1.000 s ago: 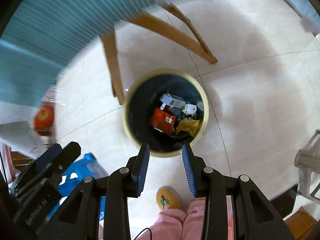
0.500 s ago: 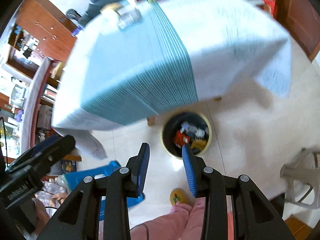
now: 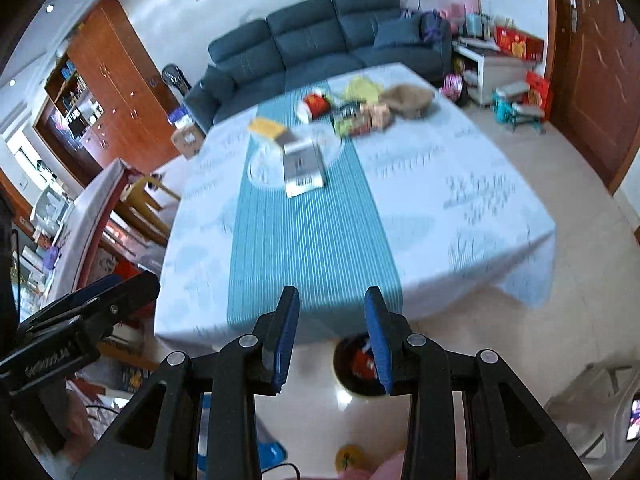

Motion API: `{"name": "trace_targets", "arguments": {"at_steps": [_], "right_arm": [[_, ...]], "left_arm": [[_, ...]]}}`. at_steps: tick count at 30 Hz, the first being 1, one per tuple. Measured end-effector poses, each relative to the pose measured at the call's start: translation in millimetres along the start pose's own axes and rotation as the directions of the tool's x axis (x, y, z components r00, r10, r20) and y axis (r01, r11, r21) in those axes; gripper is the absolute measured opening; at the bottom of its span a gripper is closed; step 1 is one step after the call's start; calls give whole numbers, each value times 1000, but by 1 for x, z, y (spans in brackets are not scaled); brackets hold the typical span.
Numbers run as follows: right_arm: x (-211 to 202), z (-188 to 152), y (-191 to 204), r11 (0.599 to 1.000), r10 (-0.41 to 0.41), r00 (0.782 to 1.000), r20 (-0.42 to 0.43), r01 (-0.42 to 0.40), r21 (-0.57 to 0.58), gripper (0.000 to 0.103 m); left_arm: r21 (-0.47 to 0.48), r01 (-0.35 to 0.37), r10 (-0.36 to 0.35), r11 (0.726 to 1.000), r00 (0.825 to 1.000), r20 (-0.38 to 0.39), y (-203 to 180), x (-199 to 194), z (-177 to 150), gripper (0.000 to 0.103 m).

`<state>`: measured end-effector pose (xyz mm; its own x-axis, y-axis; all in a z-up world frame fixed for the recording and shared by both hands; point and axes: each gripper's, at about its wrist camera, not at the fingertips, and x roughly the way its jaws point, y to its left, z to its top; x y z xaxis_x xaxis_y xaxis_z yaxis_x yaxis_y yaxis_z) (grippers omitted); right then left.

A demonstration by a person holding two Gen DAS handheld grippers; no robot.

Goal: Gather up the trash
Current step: 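Raise both tools back toward the table items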

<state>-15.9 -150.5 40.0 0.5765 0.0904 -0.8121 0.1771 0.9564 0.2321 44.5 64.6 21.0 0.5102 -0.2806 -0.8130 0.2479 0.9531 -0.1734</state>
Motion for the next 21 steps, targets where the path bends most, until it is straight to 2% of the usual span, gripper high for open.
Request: {"name": "trace_targets", "arguments": {"at_steps": [4,8,14,21], "right_arm": [[19,27,-8,1000,2,1000,17,-2,0,34],[55,62,-27,1000,18,1000,13,-18,2,34],[123,130,-58,998,54,997,-50,-56,-33,34],[181,218,-95,986,86,989,-123,-103,-134,34]], "left_arm": [[-42,-20,20,999,1000,3,7,19,29,80],[-83,-68,67,994,998,-18,10,54,55,80],[-173,-126,112,977,990,-88,4,127,103,80],[-244,-189,140,951,969,-204,-15,225,155,80]]}}
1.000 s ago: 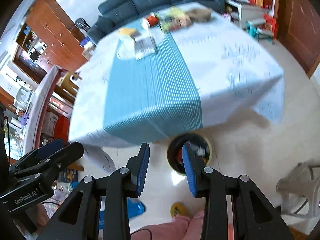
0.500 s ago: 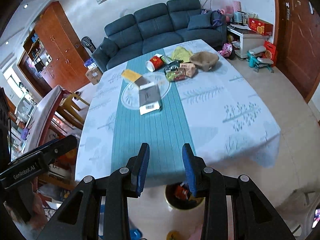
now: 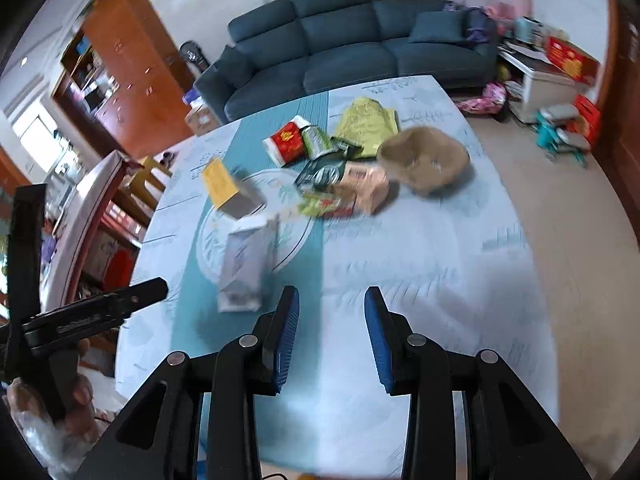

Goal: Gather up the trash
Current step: 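Raise both tools back toward the table items, then grasp the silver box with the left gripper while the right grasps the cardboard tray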

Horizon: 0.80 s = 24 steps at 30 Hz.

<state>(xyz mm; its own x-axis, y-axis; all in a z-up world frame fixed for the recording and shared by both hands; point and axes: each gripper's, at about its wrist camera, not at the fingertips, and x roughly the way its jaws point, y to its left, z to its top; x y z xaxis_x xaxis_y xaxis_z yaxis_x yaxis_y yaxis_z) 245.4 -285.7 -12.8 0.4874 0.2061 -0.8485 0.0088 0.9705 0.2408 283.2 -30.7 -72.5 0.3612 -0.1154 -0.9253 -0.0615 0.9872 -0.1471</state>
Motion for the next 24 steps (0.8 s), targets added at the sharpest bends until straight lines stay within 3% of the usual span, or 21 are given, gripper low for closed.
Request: {"name": "trace_targets", "arguments": {"at_steps": [7,13,18,24], "right_arm": [[43,63,-52,998,-5,999,-53,2,-55,34],[73,97,-63,973,-57,998,-36,48,-225,34],[102,101,-60,922,-108,993,-44,84,-377,35],[133,94,-59,880,-144,988,-64,98,-465,35]], "left_arm": [[-69,-81,74,994,992,-103,-22,69,29,80],[-88,-147,133,985,979,-154,-30,104,37,80],[-96,-183,163,978,968,-188,-34,123,41,80],[-99,-213,188,972,958,-215,-36,139,41,80]]}}
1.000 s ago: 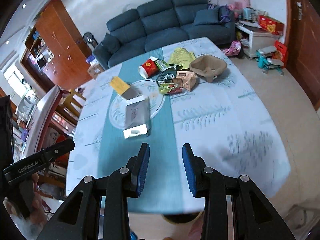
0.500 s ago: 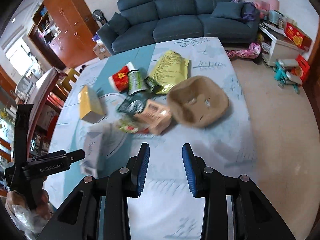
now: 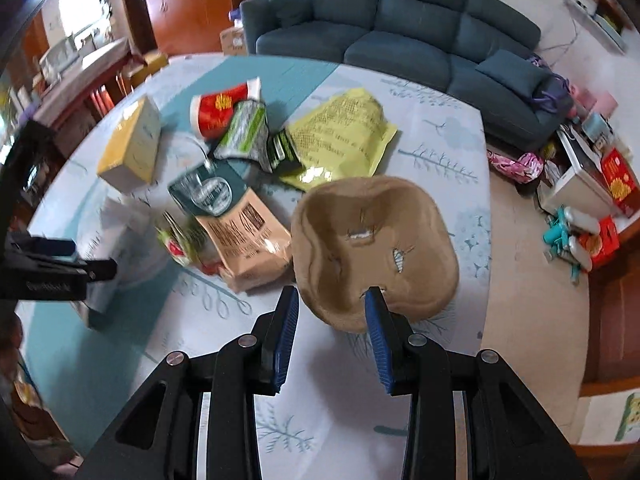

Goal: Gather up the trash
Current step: 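Grasp the silver box with the left gripper while the right grasps the cardboard tray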

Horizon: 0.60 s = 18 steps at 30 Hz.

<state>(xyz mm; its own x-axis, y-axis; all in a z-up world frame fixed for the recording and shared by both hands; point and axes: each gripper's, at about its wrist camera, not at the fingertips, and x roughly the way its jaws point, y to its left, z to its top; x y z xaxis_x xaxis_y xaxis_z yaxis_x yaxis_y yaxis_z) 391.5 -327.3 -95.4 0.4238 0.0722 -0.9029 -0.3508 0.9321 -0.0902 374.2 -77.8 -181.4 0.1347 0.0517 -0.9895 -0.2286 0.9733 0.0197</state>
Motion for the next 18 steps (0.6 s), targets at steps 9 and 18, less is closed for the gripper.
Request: {"name": "trace_targets", "arguments": {"at_steps": [9,18], "right_arm": [[23,3,8,998,-23,999,-35,21,-65,35],[13,4,11,998,31,999,-8,-32,-54,14]], "left_arm": [[-34,19,-20,999,1000,-16,-4,12,5,78],[-28,25,-24,999,1000,15,5,3,-5,58]]}}
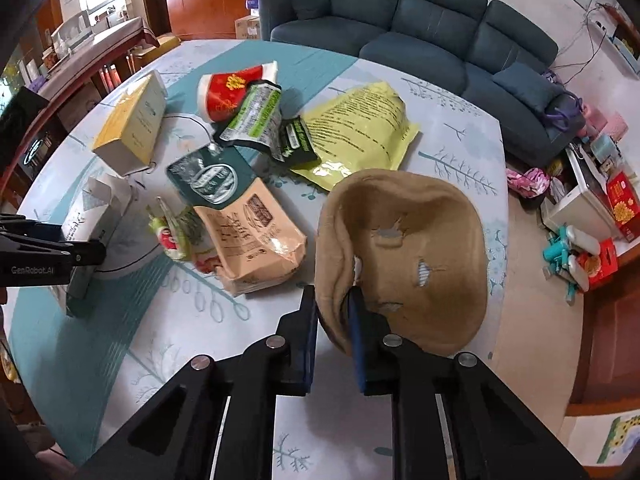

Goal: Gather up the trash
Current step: 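Grasp the silver box with the left gripper while the right grasps the cardboard tray, then carry the silver box and cardboard tray down over the trash bin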

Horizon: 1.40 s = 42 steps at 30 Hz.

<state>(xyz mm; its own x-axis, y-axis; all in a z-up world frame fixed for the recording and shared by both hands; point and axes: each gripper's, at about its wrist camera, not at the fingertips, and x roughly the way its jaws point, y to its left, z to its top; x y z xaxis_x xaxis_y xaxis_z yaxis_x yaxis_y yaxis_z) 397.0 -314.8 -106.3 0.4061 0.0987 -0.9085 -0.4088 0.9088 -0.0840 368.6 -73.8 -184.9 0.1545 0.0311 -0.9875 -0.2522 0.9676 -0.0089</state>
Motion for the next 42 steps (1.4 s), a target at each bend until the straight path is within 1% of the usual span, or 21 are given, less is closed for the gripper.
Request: {"name": "trace_targets", "arguments": {"at_steps": [3,6,8,11,14,16,19,23,25,27,30,33,38,42], "right_arm": [[-13,-2,3,999,28,1000,14,-28,38,13],[-28,-6,5,991,79,996,29,-82,103,11],[-39,-10,7,981,114,993,40,-119,151,11],[-55,-19,11,954,180,982,52,-187,234,11],[-70,-32,20,930,218,974,60,-226,289,11],[-81,-41,28,922,222,973,66,-232,311,11],[-99,-57,44,908,216,973,82,-231,351,11],[-124,-81,73,887,174,979,110,-204,414,11],[-139,-95,92,868,164,978,130,-206,452,11],[-150,-105,112,859,159,977,144,-209,467,11],[-164,-115,144,864,137,979,153,-194,465,11],[-186,-127,173,870,101,975,196,-182,457,11],[-222,-150,216,860,57,970,238,-169,482,11],[-247,-175,249,847,22,968,249,-150,510,11]], "left_arm": [[1,10,-10,1000,1000,14,3,-8,-7,58],[-2,25,-25,1000,999,31,10,-20,-10,58],[2,31,-31,1000,999,42,14,-31,-17,58],[18,35,-36,999,997,63,20,-47,-24,58],[43,43,-47,998,995,86,36,-67,-32,58],[64,60,-67,996,992,109,44,-82,-44,58],[107,79,-93,991,986,137,64,-104,-56,58],[185,105,-139,977,974,181,86,-128,-75,58],[211,117,-159,971,967,199,102,-140,-86,58],[224,126,-175,966,961,216,117,-150,-96,58],[245,149,-209,958,948,242,141,-163,-111,58],[262,173,-244,949,933,265,162,-173,-125,58],[292,198,-284,936,914,291,195,-185,-148,58],[330,196,-300,923,905,301,216,-195,-166,58]]}}
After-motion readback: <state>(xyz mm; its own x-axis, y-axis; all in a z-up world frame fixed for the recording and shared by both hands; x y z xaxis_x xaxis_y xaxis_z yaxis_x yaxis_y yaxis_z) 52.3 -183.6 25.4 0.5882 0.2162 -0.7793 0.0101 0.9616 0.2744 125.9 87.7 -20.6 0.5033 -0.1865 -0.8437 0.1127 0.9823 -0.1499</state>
